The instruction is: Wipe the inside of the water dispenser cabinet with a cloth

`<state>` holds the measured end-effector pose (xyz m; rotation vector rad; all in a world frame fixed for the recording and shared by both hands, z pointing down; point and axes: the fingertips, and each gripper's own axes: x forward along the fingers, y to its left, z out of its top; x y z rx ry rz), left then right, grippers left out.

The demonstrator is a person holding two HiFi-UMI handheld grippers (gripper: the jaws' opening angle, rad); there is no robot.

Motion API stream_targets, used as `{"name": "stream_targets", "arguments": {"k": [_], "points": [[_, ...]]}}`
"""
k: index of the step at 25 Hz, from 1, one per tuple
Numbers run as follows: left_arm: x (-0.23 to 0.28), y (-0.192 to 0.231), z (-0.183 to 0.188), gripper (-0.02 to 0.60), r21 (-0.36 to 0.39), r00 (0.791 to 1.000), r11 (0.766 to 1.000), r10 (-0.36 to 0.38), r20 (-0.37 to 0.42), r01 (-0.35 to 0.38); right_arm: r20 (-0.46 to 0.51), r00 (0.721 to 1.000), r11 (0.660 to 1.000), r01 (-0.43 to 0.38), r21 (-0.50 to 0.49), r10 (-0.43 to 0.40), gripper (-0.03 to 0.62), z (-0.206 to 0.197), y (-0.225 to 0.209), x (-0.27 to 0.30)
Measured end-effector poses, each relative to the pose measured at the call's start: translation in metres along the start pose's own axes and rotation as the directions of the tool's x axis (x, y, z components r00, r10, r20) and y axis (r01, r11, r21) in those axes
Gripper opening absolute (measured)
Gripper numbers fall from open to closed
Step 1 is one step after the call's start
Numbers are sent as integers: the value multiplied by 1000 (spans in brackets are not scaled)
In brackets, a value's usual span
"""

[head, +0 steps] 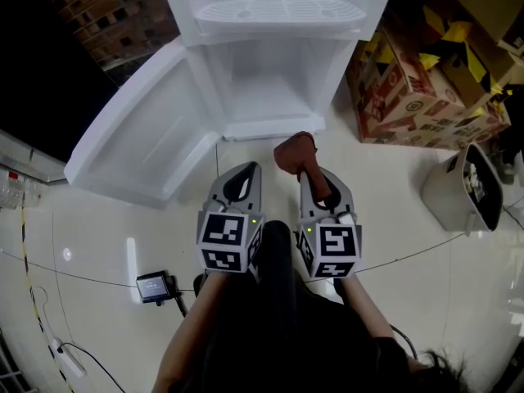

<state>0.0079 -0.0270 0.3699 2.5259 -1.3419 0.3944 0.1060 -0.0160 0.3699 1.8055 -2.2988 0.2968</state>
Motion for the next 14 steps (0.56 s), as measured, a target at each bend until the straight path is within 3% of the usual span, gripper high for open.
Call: {"name": "stream_targets", "arguments": {"k": [14], "points": [[-3,2,-4,-20,-13,1000,1000,2,-6,-2,-21,1000,1000,0,-1,0,75,-5,2,-2]]}}
